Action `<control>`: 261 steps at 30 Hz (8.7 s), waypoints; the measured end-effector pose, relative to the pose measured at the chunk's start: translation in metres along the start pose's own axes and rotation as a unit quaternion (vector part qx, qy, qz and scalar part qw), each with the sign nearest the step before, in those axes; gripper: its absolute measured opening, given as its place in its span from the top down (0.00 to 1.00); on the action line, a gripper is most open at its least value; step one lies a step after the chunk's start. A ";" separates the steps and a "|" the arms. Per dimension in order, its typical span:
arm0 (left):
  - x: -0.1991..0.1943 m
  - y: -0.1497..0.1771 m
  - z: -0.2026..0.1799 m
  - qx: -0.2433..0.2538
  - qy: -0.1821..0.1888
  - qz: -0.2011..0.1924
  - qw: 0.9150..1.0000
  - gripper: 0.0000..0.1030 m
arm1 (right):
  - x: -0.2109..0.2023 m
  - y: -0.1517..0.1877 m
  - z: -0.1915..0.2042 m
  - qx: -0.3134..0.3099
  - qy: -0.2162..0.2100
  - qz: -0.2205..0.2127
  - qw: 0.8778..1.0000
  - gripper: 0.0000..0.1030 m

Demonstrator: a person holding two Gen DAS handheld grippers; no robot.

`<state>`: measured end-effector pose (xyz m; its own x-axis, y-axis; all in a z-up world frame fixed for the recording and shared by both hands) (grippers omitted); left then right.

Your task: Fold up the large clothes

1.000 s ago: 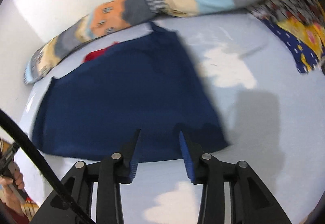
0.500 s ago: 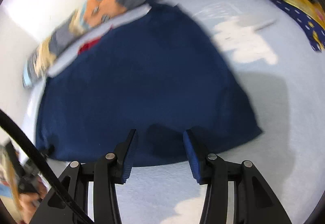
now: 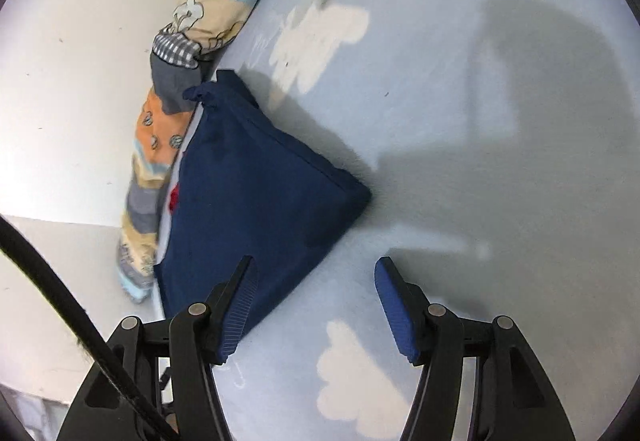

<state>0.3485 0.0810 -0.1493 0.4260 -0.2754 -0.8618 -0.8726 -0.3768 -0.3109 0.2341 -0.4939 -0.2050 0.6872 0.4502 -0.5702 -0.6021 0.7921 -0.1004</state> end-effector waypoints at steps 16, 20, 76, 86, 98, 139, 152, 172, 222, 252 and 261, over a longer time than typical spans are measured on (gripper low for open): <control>0.003 0.007 0.034 -0.113 0.162 0.082 0.977 0.03 | 0.033 -0.040 0.101 -0.072 -0.133 -0.071 0.986 0.94; 0.014 0.007 0.017 -0.124 0.175 0.075 0.974 0.02 | 0.031 -0.037 0.112 -0.057 -0.158 -0.076 0.983 0.94; -0.019 -0.005 -0.012 -0.067 0.063 -0.065 0.994 0.91 | 0.011 -0.020 0.075 -0.179 0.024 -0.051 0.982 0.97; -0.058 0.043 0.017 -0.034 0.051 -0.038 0.997 0.91 | -0.049 0.054 0.054 -0.168 0.046 0.003 0.985 0.97; -0.100 0.043 0.055 -0.030 -0.116 -0.122 0.985 0.68 | -0.064 0.060 0.002 -0.090 0.079 0.010 0.993 0.70; 0.018 0.112 -0.166 0.275 -0.085 -0.079 0.954 0.31 | -0.021 0.041 -0.010 -0.157 -0.027 0.150 0.976 0.30; 0.031 0.117 -0.168 0.292 -0.104 -0.072 0.948 0.31 | 0.031 0.057 0.029 -0.288 -0.003 0.182 0.940 0.79; 0.036 0.099 -0.146 0.290 -0.159 -0.098 0.939 0.35 | -0.004 0.062 0.074 -0.300 0.034 0.114 0.947 0.86; -0.155 -0.010 0.097 0.009 -0.138 -0.200 0.970 0.32 | 0.269 0.404 0.271 -0.418 0.113 0.123 0.893 0.73; -0.060 0.059 0.026 0.103 -0.128 -0.054 0.985 0.32 | 0.306 0.301 0.352 -0.433 0.057 0.177 0.882 0.80; -0.035 0.064 0.043 0.074 -0.152 -0.001 0.986 0.30 | 0.367 0.312 0.319 -0.401 0.086 0.249 0.878 0.77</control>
<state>0.2678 0.1043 -0.1559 0.3564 0.0122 -0.9342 -0.9064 -0.2379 -0.3489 0.4278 0.0499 -0.1851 0.2275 0.5349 -0.8137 -0.9503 -0.0605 -0.3055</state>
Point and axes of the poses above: each gripper's, at about its wrist camera, not at the fingertips, and x roughly the way its jaws point, z to its left, y to its underside, the point moved 10 cm from there along x, roughly the way its jaws point, and after that the axes turned 8 degrees about -y, right-handed, at the moved point
